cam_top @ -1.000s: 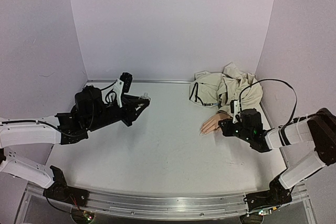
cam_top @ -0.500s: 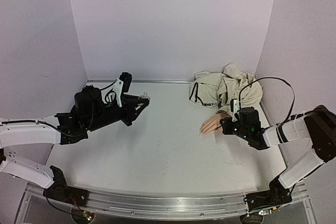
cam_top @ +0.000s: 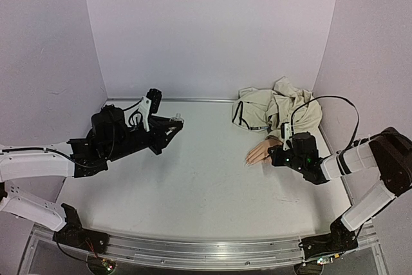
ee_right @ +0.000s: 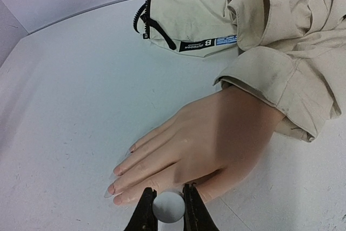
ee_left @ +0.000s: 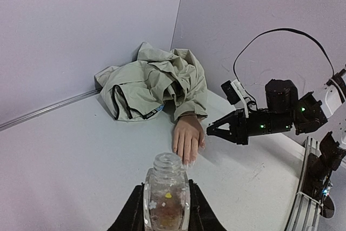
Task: Paint the nails
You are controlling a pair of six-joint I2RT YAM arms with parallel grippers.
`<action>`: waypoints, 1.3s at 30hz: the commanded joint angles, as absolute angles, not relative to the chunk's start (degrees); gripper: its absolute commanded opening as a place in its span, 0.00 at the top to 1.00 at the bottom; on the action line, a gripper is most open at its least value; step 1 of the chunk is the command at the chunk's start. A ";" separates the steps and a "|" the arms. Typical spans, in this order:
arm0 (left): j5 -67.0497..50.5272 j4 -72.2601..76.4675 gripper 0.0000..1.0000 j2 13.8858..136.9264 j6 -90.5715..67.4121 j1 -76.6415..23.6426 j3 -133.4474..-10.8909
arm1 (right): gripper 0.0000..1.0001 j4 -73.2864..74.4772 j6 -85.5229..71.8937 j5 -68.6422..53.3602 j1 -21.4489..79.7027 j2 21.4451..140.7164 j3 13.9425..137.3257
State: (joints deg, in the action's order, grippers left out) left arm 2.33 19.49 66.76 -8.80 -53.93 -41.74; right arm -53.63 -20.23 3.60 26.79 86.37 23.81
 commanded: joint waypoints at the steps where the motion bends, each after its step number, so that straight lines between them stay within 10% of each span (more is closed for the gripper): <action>1: 3.25 21.71 1.00 65.22 -7.91 -53.61 -42.45 | 1.00 -55.72 -19.93 2.98 27.03 86.54 23.99; 39: 3.34 21.45 1.00 64.66 -8.05 -53.62 -42.10 | 1.00 -53.24 -21.11 2.72 27.03 88.19 24.07</action>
State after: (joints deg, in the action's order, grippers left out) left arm 2.39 19.46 66.35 -8.80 -53.93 -41.74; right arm -52.69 -20.86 2.42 26.79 87.44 23.57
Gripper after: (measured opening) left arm 0.211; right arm 0.144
